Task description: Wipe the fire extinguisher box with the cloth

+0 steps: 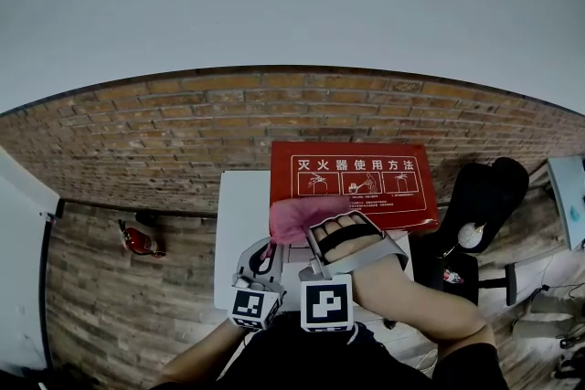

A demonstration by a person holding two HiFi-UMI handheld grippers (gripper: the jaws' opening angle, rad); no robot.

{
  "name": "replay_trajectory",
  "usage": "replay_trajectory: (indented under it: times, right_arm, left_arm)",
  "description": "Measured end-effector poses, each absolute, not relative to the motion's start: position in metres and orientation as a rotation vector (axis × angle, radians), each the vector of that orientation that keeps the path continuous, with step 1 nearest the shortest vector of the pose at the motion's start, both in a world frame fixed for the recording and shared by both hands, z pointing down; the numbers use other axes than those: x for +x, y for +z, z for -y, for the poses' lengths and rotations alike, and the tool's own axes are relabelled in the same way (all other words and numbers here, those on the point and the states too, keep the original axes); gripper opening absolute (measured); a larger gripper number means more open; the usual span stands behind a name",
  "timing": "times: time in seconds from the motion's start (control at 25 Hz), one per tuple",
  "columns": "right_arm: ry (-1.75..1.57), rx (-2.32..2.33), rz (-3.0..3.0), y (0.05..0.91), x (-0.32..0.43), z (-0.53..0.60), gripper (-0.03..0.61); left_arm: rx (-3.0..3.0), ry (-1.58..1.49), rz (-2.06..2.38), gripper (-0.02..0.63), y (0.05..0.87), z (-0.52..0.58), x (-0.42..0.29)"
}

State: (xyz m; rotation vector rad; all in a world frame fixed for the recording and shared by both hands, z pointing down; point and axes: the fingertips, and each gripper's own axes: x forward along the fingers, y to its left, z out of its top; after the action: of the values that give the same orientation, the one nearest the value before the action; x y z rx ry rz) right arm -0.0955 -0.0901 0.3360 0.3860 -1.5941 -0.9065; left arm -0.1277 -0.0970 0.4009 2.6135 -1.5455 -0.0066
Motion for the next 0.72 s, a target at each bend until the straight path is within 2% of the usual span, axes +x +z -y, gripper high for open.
replay_trajectory:
  times: [0.44,0.72]
  right_arm:
    - [-0.972,0.437,1.574,0.326,-0.119,0.096,0.052]
    - [-0.847,0.401,1.621,0.337,-0.113,0.086,0.052]
  left_arm:
    - [2.651,-0.006,1.486,0.017,0.401,0.097,-0.128]
    - [2.670,-0.008,1.450,0.017,0.404,0.097,-0.130]
